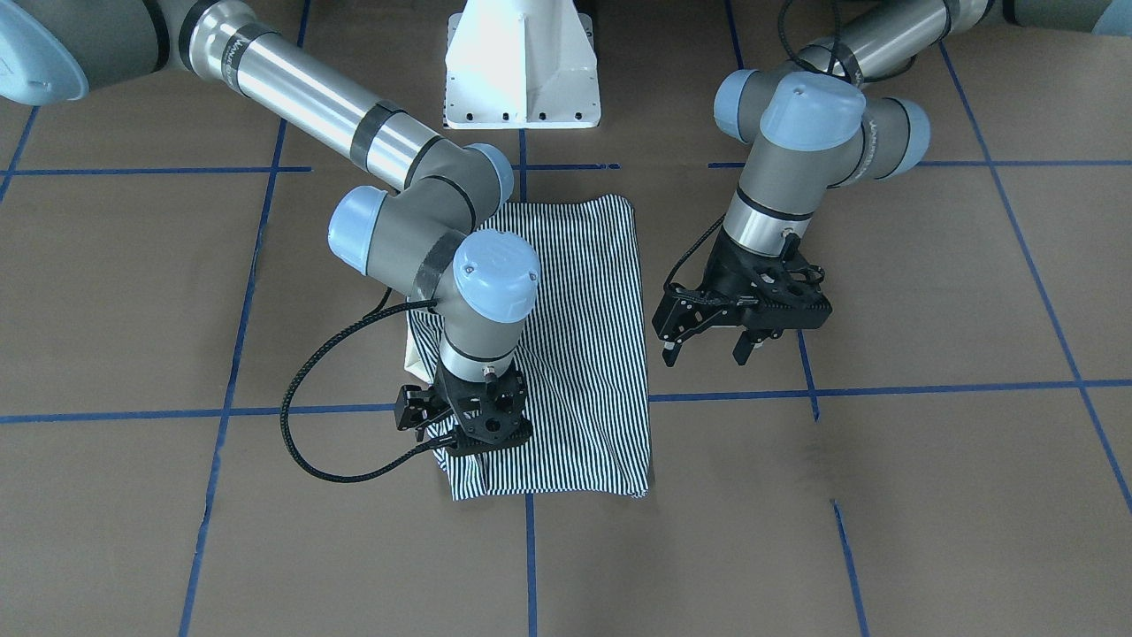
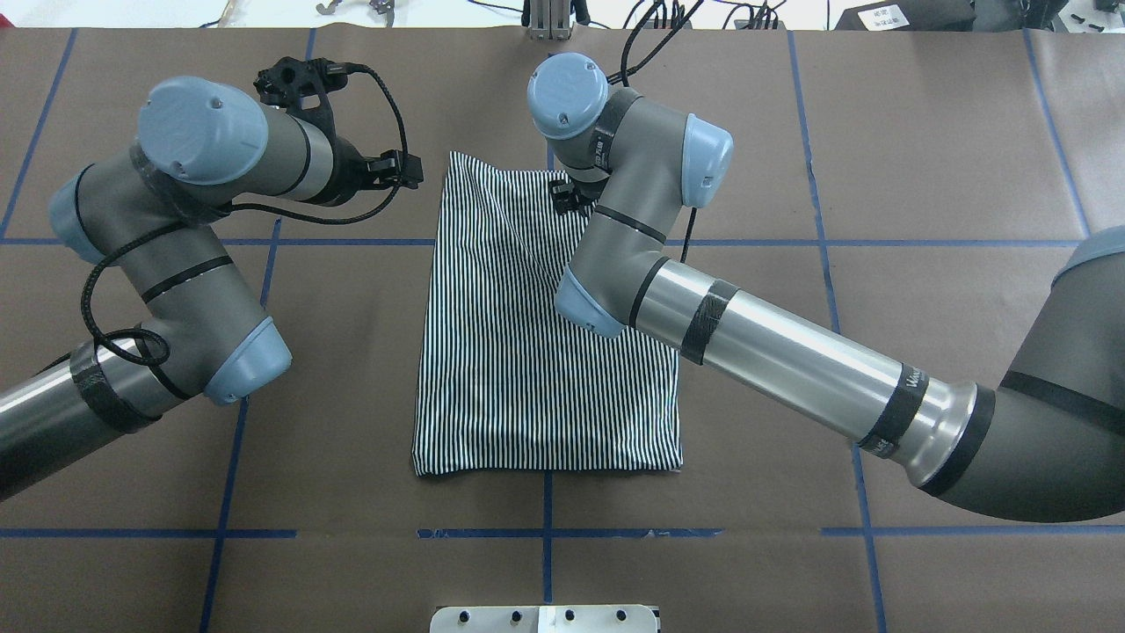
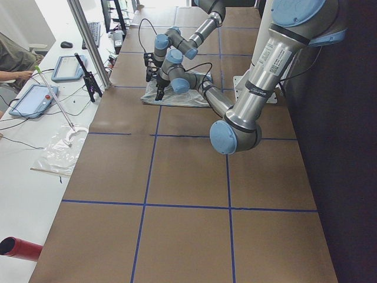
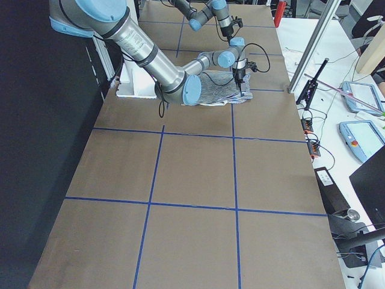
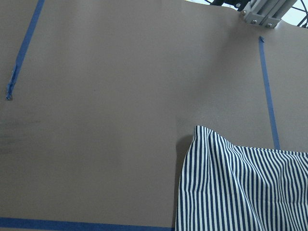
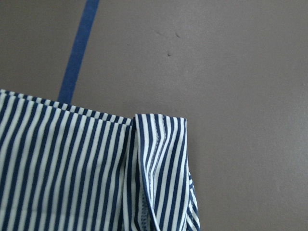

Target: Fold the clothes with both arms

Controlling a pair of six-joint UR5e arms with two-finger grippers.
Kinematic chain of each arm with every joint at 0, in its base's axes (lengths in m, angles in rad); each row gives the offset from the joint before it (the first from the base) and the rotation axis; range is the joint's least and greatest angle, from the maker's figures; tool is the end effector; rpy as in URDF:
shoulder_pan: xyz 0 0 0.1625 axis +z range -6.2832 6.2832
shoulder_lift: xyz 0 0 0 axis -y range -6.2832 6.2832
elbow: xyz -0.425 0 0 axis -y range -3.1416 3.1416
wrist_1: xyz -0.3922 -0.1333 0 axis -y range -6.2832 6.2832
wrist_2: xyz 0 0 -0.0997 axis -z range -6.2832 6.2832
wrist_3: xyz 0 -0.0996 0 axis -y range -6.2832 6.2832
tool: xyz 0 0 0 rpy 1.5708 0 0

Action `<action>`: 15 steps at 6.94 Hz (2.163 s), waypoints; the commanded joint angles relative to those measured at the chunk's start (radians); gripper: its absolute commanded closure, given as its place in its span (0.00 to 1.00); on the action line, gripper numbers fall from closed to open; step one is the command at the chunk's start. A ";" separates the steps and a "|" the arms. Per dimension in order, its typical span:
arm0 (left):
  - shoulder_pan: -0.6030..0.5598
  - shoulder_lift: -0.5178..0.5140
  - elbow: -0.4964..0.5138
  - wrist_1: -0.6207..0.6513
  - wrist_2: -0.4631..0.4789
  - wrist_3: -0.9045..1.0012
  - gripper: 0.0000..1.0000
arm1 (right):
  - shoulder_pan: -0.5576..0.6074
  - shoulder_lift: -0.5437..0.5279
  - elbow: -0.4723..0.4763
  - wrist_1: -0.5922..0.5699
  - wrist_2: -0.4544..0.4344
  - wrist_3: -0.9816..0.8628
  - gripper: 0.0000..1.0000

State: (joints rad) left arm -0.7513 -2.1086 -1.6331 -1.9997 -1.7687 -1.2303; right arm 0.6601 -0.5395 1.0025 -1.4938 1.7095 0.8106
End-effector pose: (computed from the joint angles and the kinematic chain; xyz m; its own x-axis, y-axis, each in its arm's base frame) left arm 0.4167 -0.5449 0.2710 0.5376 -0.0541 -0.8415 0.3890 0.9013 0.1906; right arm -0.5995 -0.6167 0.2390 0.8708 -0.1880 0.4543 0.0674 0.9610 0.2683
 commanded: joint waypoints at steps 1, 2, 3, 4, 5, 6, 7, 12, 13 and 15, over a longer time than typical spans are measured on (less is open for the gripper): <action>0.001 0.001 0.004 -0.001 0.000 0.000 0.00 | -0.002 -0.017 -0.002 0.000 -0.001 -0.025 0.00; 0.001 -0.001 0.004 -0.001 0.000 -0.002 0.00 | 0.001 -0.019 -0.002 0.000 -0.002 -0.027 0.00; 0.001 -0.001 0.004 -0.001 0.000 -0.002 0.00 | 0.004 -0.020 -0.002 -0.002 -0.002 -0.031 0.00; 0.001 -0.001 0.004 -0.001 0.000 -0.002 0.00 | 0.015 -0.025 -0.002 -0.002 -0.002 -0.040 0.00; 0.001 -0.001 0.004 -0.001 0.000 -0.002 0.00 | 0.044 -0.033 -0.002 -0.008 0.002 -0.063 0.00; 0.003 -0.004 0.004 -0.002 0.000 -0.002 0.00 | 0.068 -0.058 -0.001 -0.009 0.004 -0.100 0.00; 0.003 -0.007 0.004 -0.002 0.000 -0.003 0.00 | 0.106 -0.091 0.005 -0.011 0.004 -0.146 0.00; 0.003 0.092 -0.127 0.004 -0.127 -0.111 0.00 | 0.191 -0.167 0.354 -0.111 0.311 -0.118 0.00; 0.019 0.161 -0.204 0.002 -0.129 -0.253 0.00 | 0.178 -0.269 0.512 -0.102 0.385 -0.049 0.00; 0.178 0.247 -0.311 0.016 -0.051 -0.514 0.00 | 0.104 -0.432 0.771 -0.108 0.395 0.107 0.00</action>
State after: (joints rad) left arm -0.6710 -1.9208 -1.8780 -1.9897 -1.8709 -1.5888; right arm 0.8056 -0.8753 1.6218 -1.6021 2.0881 0.8192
